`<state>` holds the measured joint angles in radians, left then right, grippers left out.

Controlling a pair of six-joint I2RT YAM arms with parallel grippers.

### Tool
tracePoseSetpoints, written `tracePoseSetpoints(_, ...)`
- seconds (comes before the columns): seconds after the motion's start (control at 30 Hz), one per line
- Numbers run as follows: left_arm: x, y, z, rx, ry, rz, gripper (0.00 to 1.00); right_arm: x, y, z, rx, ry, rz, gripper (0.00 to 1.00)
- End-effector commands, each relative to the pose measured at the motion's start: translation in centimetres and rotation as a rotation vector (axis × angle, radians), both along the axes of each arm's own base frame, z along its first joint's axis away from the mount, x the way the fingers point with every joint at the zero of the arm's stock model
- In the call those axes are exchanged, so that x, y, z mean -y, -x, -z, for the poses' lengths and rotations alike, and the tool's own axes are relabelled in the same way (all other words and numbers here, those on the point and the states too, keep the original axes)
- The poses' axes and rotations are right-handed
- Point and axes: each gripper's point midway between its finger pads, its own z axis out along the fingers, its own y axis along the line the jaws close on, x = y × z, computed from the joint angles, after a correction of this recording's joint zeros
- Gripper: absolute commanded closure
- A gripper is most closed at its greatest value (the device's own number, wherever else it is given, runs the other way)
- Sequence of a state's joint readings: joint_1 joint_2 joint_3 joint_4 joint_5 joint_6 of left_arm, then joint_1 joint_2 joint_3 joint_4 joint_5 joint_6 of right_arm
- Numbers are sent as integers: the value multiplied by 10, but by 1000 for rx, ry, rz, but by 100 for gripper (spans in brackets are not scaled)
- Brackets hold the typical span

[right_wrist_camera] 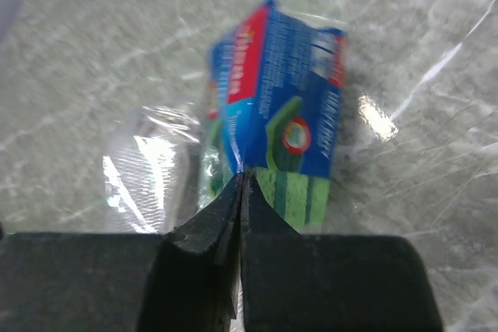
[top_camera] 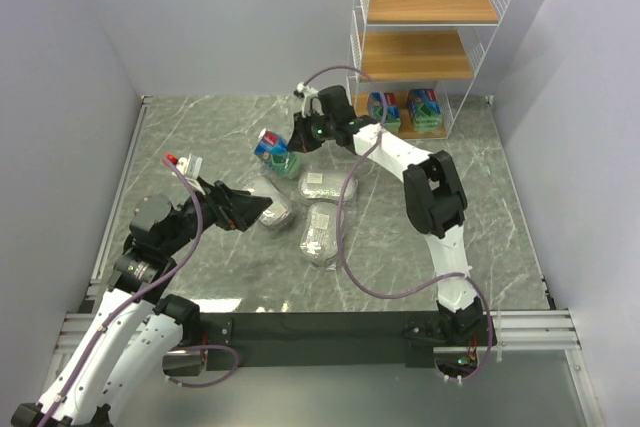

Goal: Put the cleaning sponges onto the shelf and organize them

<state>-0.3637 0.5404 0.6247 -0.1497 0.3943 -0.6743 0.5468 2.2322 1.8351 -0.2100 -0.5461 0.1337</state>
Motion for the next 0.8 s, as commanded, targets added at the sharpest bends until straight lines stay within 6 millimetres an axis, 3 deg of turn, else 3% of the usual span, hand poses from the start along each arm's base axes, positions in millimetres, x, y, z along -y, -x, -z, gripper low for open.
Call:
tracePoseSetpoints(0.0, 0, 0, -4, 13, 5, -2, 1, 3, -11, -87, 142, -167, 19, 100)
tracePoseSetpoints(0.1, 0, -1, -3, 11, 1, -6, 1, 5, -4, -108, 137, -229, 13, 100)
tracePoseSetpoints(0.27, -1, -2, -2, 9, -3, -8, 1, 14, 19, -121, 122, -251, -2, 100)
tracePoseSetpoints(0.3, 0, -2, -2, 11, -2, -9, 1, 18, 24, -134, 141, -258, 3, 100)
tracePoseSetpoints(0.37, -1, -2, -3, 13, -3, -11, 1, 27, 36, -122, 107, -239, 27, 100)
tracePoseSetpoints(0.4, -1, -2, -3, 16, -2, -12, 1, 37, 43, -135, 129, -240, 59, 100)
tracePoseSetpoints(0.43, -1, -2, -4, 20, 0, -12, 1, 45, 51, -117, 100, -229, 81, 100)
tracePoseSetpoints(0.5, -1, -3, -4, 20, -2, -12, 1, 65, 66, -113, 96, -226, 128, 100)
tracePoseSetpoints(0.57, -1, -3, -3, 18, -6, -10, 1, 84, 73, -111, 97, -224, 182, 100)
tracePoseSetpoints(0.6, 0, -3, -3, 15, -7, -9, 1, 94, 80, -130, 132, -255, 201, 100)
tracePoseSetpoints(0.63, 0, -3, -2, 15, -7, -7, 1, 103, 89, -114, 105, -240, 223, 100)
tracePoseSetpoints(0.77, 0, -5, -1, 9, -6, -13, 1, 140, 104, -119, 132, -253, 324, 100)
